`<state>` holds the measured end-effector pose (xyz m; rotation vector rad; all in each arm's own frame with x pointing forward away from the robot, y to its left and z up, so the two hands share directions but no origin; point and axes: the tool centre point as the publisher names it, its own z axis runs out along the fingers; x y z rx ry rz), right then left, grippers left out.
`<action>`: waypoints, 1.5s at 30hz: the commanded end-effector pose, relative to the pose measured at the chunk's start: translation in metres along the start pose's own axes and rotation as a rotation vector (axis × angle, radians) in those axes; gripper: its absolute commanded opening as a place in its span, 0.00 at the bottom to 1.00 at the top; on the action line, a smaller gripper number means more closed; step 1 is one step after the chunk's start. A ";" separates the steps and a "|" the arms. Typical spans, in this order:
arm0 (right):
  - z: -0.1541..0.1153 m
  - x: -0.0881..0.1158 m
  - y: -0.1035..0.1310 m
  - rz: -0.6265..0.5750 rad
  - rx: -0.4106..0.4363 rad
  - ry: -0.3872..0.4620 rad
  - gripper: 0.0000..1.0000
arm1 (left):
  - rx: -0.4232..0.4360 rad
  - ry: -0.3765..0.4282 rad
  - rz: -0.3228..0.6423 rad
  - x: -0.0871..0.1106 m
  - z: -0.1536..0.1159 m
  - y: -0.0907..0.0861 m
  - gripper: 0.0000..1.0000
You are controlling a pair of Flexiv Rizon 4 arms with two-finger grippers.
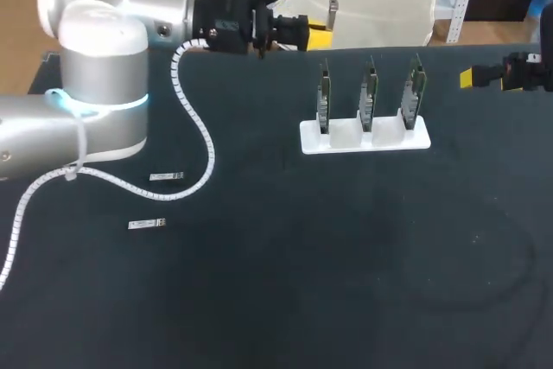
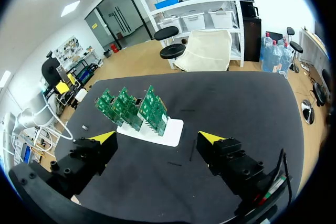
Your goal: Pick up the optical module with the left hand, and insert it into the network port with the right hand.
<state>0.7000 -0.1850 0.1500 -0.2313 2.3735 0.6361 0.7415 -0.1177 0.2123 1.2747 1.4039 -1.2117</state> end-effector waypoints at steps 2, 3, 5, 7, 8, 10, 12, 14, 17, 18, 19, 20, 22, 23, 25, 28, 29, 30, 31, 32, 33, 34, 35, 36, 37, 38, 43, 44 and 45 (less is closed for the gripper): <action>0.000 0.000 0.000 0.000 0.000 0.000 1.00 | 0.021 -0.028 -0.004 0.006 0.006 0.011 0.00; 0.000 0.000 0.000 0.000 0.000 0.000 1.00 | 0.016 -0.032 -0.003 0.008 0.007 0.012 0.00; 0.000 0.000 0.000 0.000 0.000 0.000 1.00 | 0.009 -0.032 0.003 0.011 0.010 0.014 0.00; 0.000 0.000 0.000 0.000 0.000 0.000 1.00 | 0.007 -0.034 0.000 0.015 0.012 0.015 0.00; 0.000 0.000 0.000 0.000 0.000 0.000 1.00 | -0.002 -0.035 -0.002 0.017 0.013 0.016 0.00; 0.000 0.000 0.000 0.000 0.000 0.000 1.00 | -0.002 -0.040 -0.020 0.020 0.015 0.018 0.00; 0.000 0.000 0.000 0.000 0.000 0.000 1.00 | -0.006 -0.042 -0.029 0.024 0.016 0.020 0.00; 0.000 0.000 0.000 0.000 0.000 0.000 1.00 | -0.009 -0.046 -0.033 0.026 0.016 0.021 0.00; 0.000 0.000 0.000 0.000 0.000 0.000 1.00 | -0.027 -0.048 -0.024 0.027 0.014 0.023 0.00; 0.000 0.000 0.000 0.000 0.000 0.000 1.00 | -0.033 -0.049 -0.024 0.027 0.012 0.024 0.00; 0.000 0.000 0.000 0.000 0.000 0.000 1.00 | -0.036 -0.050 -0.024 0.028 0.011 0.024 0.00; 0.000 0.000 0.000 0.000 0.000 0.000 1.00 | -0.042 -0.051 -0.022 0.028 0.010 0.025 0.00; 0.000 0.000 0.000 0.000 0.000 0.000 1.00 | -0.047 -0.052 -0.025 0.029 0.007 0.026 0.00; 0.000 0.000 0.000 0.000 0.000 0.000 1.00 | -0.046 -0.054 -0.032 0.031 0.006 0.027 0.00; 0.000 0.000 0.000 0.000 0.000 0.000 1.00 | -0.049 -0.047 -0.039 0.035 0.005 0.028 0.00; 0.000 0.000 0.000 0.000 0.000 0.000 1.00 | -0.054 -0.048 -0.046 0.037 0.003 0.029 0.00; 0.000 0.000 0.000 0.000 0.000 0.000 1.00 | -0.057 -0.050 -0.047 0.037 0.002 0.029 0.00; 0.000 0.000 0.000 0.000 0.000 0.000 1.00 | -0.059 -0.052 -0.047 0.037 0.001 0.029 0.00; 0.000 0.000 0.000 0.000 0.000 0.000 1.00 | -0.059 -0.055 -0.040 0.037 0.000 0.027 0.00; 0.000 0.000 0.000 0.000 0.000 0.000 1.00 | -0.064 -0.053 -0.031 0.037 0.000 0.026 0.00; 0.000 0.000 0.000 0.000 0.000 0.000 1.00 | -0.064 -0.053 -0.026 0.037 0.001 0.025 0.00; 0.000 0.000 0.000 0.000 0.000 0.000 1.00 | -0.063 -0.053 -0.024 0.037 0.001 0.024 0.00; 0.000 0.000 0.000 0.000 0.000 0.000 1.00 | -0.065 -0.054 -0.023 0.037 0.001 0.023 0.00; 0.000 0.000 0.000 0.000 0.000 0.000 1.00 | -0.072 -0.063 -0.027 0.038 0.001 0.023 0.00; 0.000 0.000 0.000 0.000 0.000 0.000 1.00 | -0.070 -0.067 -0.033 0.038 0.001 0.023 0.00; 0.000 0.000 0.000 0.000 0.000 0.000 1.00 | -0.067 -0.066 -0.036 0.038 0.001 0.022 0.00; 0.000 0.000 0.000 0.000 0.000 0.000 1.00 | -0.063 -0.054 -0.034 0.042 0.004 0.020 0.00; 0.000 0.000 0.000 0.000 0.000 0.000 1.00 | -0.063 -0.055 -0.029 0.042 0.004 0.019 0.00; 0.000 0.000 0.000 0.000 0.000 0.000 1.00 | -0.062 -0.056 -0.026 0.042 0.004 0.019 0.00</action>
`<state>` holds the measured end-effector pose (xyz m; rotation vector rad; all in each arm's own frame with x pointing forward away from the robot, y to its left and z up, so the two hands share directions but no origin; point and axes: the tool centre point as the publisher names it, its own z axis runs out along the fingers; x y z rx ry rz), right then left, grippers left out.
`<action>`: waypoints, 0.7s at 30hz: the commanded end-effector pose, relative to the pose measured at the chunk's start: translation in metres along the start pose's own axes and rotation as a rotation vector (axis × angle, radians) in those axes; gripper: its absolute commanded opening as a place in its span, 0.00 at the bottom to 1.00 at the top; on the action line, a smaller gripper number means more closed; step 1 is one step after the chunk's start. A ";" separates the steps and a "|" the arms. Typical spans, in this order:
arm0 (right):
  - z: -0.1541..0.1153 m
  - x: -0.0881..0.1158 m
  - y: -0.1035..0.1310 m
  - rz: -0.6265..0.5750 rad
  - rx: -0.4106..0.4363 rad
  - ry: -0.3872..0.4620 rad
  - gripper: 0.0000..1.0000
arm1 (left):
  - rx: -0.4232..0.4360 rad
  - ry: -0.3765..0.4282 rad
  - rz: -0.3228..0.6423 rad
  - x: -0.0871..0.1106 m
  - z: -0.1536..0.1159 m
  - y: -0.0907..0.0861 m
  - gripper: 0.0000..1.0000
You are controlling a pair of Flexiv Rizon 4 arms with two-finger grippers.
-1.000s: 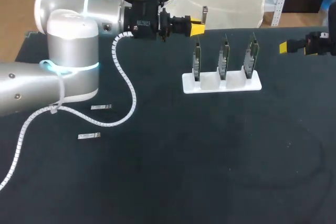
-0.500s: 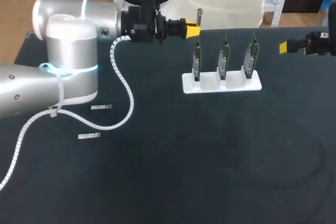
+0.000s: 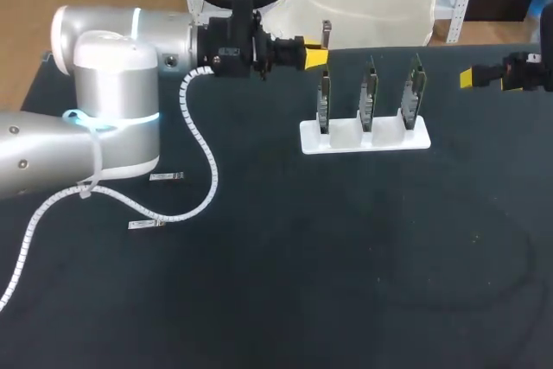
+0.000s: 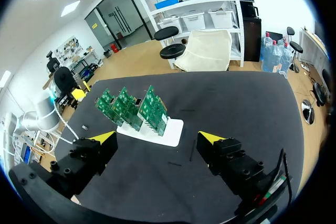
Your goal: Pick up the optical module with the left hand, and insert it into the network port with the right hand.
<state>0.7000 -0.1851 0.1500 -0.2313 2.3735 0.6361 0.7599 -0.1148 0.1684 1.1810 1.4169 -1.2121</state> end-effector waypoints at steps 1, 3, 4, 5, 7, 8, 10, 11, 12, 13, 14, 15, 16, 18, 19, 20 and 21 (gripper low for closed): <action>0.000 0.000 0.000 0.000 0.000 0.000 1.00 | -0.006 -0.007 0.008 0.000 0.001 -0.005 0.00; 0.000 0.000 0.000 0.000 0.000 0.000 1.00 | -0.006 -0.008 0.009 0.001 0.001 -0.006 0.00; 0.000 0.000 0.000 0.000 0.000 0.000 1.00 | -0.007 -0.007 0.008 0.001 0.001 -0.006 0.00; 0.000 0.000 0.000 0.000 0.000 0.000 1.00 | -0.008 -0.007 0.008 0.002 0.002 -0.006 0.00; 0.000 0.000 0.000 0.000 0.000 0.000 1.00 | -0.009 -0.006 0.006 0.002 0.002 -0.006 0.00; 0.000 0.000 0.000 0.000 0.000 0.000 1.00 | -0.009 -0.007 0.006 0.002 0.003 -0.007 0.00; 0.000 0.000 0.000 0.000 0.000 0.000 1.00 | 0.002 -0.012 -0.004 0.002 0.004 -0.008 0.00; 0.000 0.000 0.000 0.000 0.000 0.000 1.00 | 0.007 -0.013 -0.010 0.002 0.005 -0.009 0.00; 0.000 0.000 0.000 0.000 0.000 0.000 1.00 | 0.007 -0.012 -0.011 0.002 0.006 -0.009 0.00; 0.000 0.000 0.000 0.000 0.000 0.000 1.00 | 0.007 -0.011 -0.011 0.003 0.006 -0.010 0.00; 0.000 0.000 0.000 0.000 0.000 0.000 1.00 | 0.005 -0.009 -0.014 0.003 0.006 -0.010 0.00; 0.000 0.000 0.000 0.000 0.000 0.000 1.00 | 0.003 -0.009 -0.016 0.003 0.007 -0.010 0.00; 0.000 0.000 0.000 0.000 0.000 0.000 1.00 | 0.002 -0.009 -0.016 0.003 0.007 -0.010 0.00; 0.000 0.000 0.000 0.000 0.000 0.000 1.00 | 0.001 -0.009 -0.016 0.003 0.007 -0.010 0.00; 0.000 0.000 0.000 0.000 0.000 0.000 1.00 | 0.001 -0.009 -0.016 0.003 0.007 -0.010 0.00; 0.000 0.000 0.000 0.000 0.000 0.000 1.00 | 0.001 -0.009 -0.016 0.003 0.007 -0.010 0.00; 0.000 0.000 0.000 0.000 0.000 0.000 1.00 | 0.001 -0.009 -0.016 0.003 0.007 -0.010 0.00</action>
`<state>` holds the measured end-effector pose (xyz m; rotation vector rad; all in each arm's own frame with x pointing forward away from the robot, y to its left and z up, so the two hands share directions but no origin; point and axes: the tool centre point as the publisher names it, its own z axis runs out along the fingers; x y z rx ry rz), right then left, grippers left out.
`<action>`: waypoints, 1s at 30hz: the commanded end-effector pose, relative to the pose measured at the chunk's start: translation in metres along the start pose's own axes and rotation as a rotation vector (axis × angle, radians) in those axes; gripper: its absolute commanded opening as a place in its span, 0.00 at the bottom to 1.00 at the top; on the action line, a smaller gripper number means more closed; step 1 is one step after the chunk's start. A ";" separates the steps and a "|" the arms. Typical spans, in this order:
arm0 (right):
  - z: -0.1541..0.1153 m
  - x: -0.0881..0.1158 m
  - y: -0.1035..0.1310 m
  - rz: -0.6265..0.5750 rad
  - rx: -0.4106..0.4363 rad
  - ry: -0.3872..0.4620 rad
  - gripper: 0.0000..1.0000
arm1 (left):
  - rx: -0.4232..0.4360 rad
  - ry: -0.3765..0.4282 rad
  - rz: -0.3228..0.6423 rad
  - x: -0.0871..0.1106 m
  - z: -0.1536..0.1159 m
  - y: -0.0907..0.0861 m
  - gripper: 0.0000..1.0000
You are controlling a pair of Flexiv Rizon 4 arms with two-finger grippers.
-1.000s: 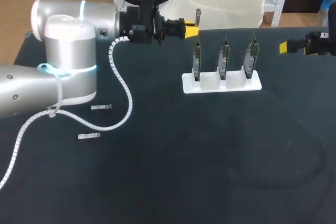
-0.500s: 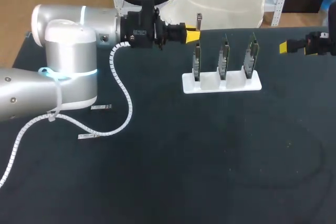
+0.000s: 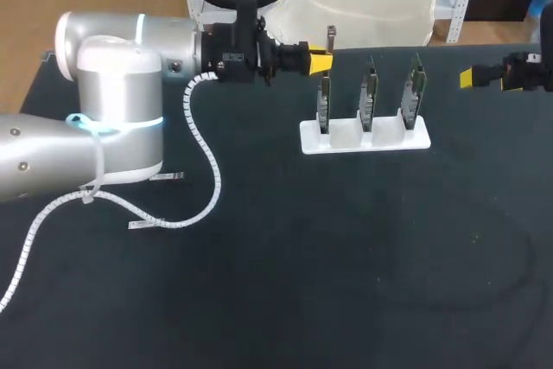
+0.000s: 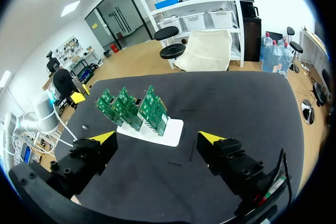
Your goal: Pick up the optical module with the left hand, and insert it into the network port with the right hand.
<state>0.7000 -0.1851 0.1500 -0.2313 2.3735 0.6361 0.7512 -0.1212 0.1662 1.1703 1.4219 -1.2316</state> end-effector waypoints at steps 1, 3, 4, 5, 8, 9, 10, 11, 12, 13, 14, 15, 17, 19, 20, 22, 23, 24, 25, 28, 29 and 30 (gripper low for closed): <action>0.000 0.000 0.000 0.000 0.000 0.000 1.00 | -0.005 -0.003 0.001 0.001 0.000 -0.001 0.00; 0.000 0.000 0.000 0.000 0.000 0.000 1.00 | -0.005 -0.003 0.001 0.001 0.000 -0.001 0.00; 0.000 0.000 0.000 0.000 0.000 0.000 1.00 | -0.005 -0.003 0.001 0.001 0.000 -0.001 0.00; 0.000 0.000 0.000 0.000 0.000 0.000 1.00 | -0.005 -0.003 0.001 0.001 0.000 -0.001 0.00; -0.001 -0.007 -0.004 -0.048 -0.019 0.015 1.00 | -0.005 -0.003 0.001 0.001 0.000 -0.001 0.00; 0.000 -0.012 -0.008 -0.076 -0.026 0.019 1.00 | -0.005 -0.003 0.001 0.001 0.000 -0.001 0.00; 0.000 -0.018 -0.011 -0.096 -0.053 0.027 1.00 | -0.005 -0.003 0.001 0.001 0.000 -0.001 0.00; 0.000 -0.024 -0.014 -0.131 -0.092 0.032 1.00 | -0.005 -0.003 0.001 0.001 0.000 -0.001 0.00; 0.000 -0.030 -0.014 -0.173 -0.110 0.038 1.00 | -0.005 -0.003 0.001 0.001 0.000 -0.001 0.00; 0.001 -0.037 -0.014 -0.213 -0.140 0.054 1.00 | -0.005 -0.003 0.001 0.001 0.000 -0.001 0.00; 0.001 -0.044 -0.014 -0.250 -0.169 0.055 1.00 | -0.005 -0.003 0.001 0.001 0.000 -0.001 0.00; 0.001 -0.051 -0.013 -0.281 -0.198 0.061 1.00 | -0.005 -0.003 0.001 0.001 0.000 -0.001 0.00; 0.003 -0.063 -0.012 -0.340 -0.260 0.073 1.00 | -0.005 -0.003 0.001 0.001 0.000 -0.001 0.00; 0.008 -0.073 -0.008 -0.406 -0.345 0.123 1.00 | -0.005 -0.003 0.001 0.001 0.000 -0.001 0.00; 0.012 -0.076 -0.005 -0.444 -0.368 0.152 1.00 | -0.005 -0.003 0.001 0.001 0.000 -0.001 0.00; 0.019 -0.082 0.002 -0.493 -0.404 0.185 1.00 | -0.005 -0.003 0.001 0.001 0.000 -0.001 0.00; 0.022 -0.084 0.006 -0.524 -0.442 0.212 1.00 | -0.005 -0.003 0.001 0.001 0.000 -0.001 0.00; 0.026 -0.085 0.011 -0.570 -0.477 0.240 1.00 | -0.005 -0.003 0.001 0.001 0.000 -0.001 0.00; 0.029 -0.086 0.016 -0.605 -0.499 0.261 1.00 | -0.005 -0.003 0.001 0.001 0.000 -0.001 0.00; 0.037 -0.085 0.029 -0.697 -0.554 0.307 1.00 | -0.005 -0.003 0.001 0.001 0.000 -0.001 0.00; 0.040 -0.084 0.033 -0.725 -0.570 0.327 1.00 | -0.005 -0.003 0.001 0.001 0.000 -0.001 0.00; 0.041 -0.083 0.037 -0.754 -0.595 0.345 1.00 | -0.005 -0.003 0.001 0.001 0.000 -0.001 0.00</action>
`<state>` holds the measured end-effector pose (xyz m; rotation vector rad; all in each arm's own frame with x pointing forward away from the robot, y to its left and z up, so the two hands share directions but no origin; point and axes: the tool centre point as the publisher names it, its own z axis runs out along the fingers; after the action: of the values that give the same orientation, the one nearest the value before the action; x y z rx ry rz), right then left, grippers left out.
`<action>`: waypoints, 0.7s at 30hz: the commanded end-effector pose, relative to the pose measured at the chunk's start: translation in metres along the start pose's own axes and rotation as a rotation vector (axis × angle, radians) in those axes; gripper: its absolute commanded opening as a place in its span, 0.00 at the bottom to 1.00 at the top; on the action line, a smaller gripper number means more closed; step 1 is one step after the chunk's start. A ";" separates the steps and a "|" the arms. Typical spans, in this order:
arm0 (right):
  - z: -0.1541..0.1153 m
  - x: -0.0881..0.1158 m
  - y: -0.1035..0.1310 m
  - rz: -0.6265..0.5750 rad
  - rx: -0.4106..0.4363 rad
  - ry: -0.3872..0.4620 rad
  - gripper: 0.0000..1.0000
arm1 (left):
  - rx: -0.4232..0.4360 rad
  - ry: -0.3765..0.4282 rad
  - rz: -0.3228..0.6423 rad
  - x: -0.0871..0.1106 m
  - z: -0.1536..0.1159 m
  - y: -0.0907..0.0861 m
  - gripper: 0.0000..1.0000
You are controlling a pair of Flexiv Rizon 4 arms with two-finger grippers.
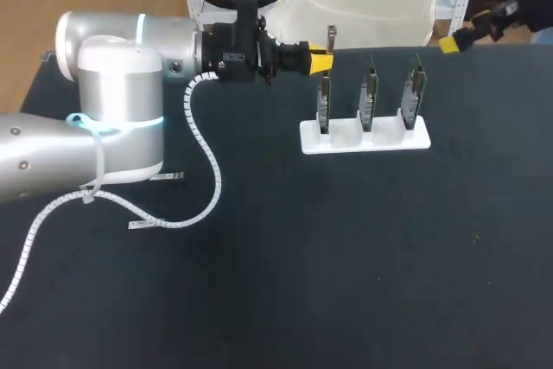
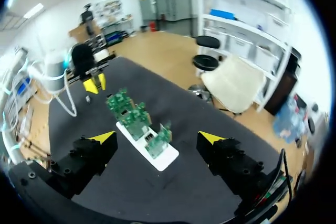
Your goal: Pick up the optical module with the left hand, and insert it into the network port with the right hand.
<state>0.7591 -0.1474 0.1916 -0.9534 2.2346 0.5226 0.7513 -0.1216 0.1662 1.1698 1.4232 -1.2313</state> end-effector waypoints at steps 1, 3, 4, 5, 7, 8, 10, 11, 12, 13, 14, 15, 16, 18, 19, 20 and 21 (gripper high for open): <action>0.017 -0.015 0.001 -0.269 -0.508 0.125 1.00 | -0.004 -0.003 0.002 0.001 0.000 -0.001 0.00; 0.020 -0.016 0.007 -0.318 -0.538 0.144 1.00 | -0.004 -0.003 0.002 0.001 0.000 -0.001 0.00; 0.021 -0.016 0.009 -0.332 -0.551 0.146 1.00 | -0.004 -0.003 0.002 0.001 0.000 -0.001 0.00; 0.022 -0.017 0.012 -0.350 -0.566 0.152 1.00 | -0.004 -0.003 0.002 0.001 0.000 -0.001 0.00; 0.024 -0.018 0.017 -0.377 -0.575 0.156 1.00 | -0.004 -0.003 0.002 0.001 0.000 -0.001 0.00; 0.025 -0.019 0.019 -0.388 -0.584 0.158 1.00 | -0.004 -0.003 0.002 0.001 0.000 -0.001 0.00; 0.027 -0.022 0.024 -0.409 -0.599 0.159 1.00 | -0.004 -0.003 0.002 0.001 0.000 -0.001 0.00; 0.029 -0.024 0.026 -0.416 -0.603 0.157 1.00 | -0.004 -0.003 0.002 0.001 0.000 -0.001 0.00; 0.030 -0.026 0.028 -0.424 -0.606 0.154 1.00 | -0.004 -0.003 0.002 0.001 0.000 -0.001 0.00; 0.032 -0.029 0.031 -0.437 -0.607 0.153 1.00 | -0.004 -0.003 0.002 0.001 0.000 -0.001 0.00; 0.034 -0.031 0.033 -0.447 -0.605 0.152 1.00 | -0.004 -0.003 0.002 0.001 0.000 -0.001 0.00; 0.035 -0.033 0.034 -0.453 -0.602 0.147 1.00 | -0.004 -0.003 0.002 0.001 0.000 -0.001 0.00; 0.036 -0.036 0.036 -0.458 -0.609 0.138 1.00 | -0.004 -0.003 0.002 0.001 0.000 -0.001 0.00; 0.037 -0.041 0.040 -0.472 -0.613 0.126 1.00 | -0.004 -0.003 0.002 0.001 0.000 -0.001 0.00; 0.038 -0.044 0.042 -0.479 -0.621 0.114 1.00 | -0.004 -0.003 0.002 0.001 0.000 -0.001 0.00; 0.038 -0.045 0.043 -0.483 -0.623 0.111 1.00 | -0.004 -0.003 0.002 0.001 0.000 -0.001 0.00; 0.039 -0.047 0.046 -0.488 -0.624 0.105 1.00 | -0.004 -0.003 0.002 0.001 0.000 -0.001 0.00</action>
<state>0.7597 -0.0745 0.2014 -1.6705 1.8726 0.7216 0.7512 -0.1217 0.1662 1.1697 1.4233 -1.2312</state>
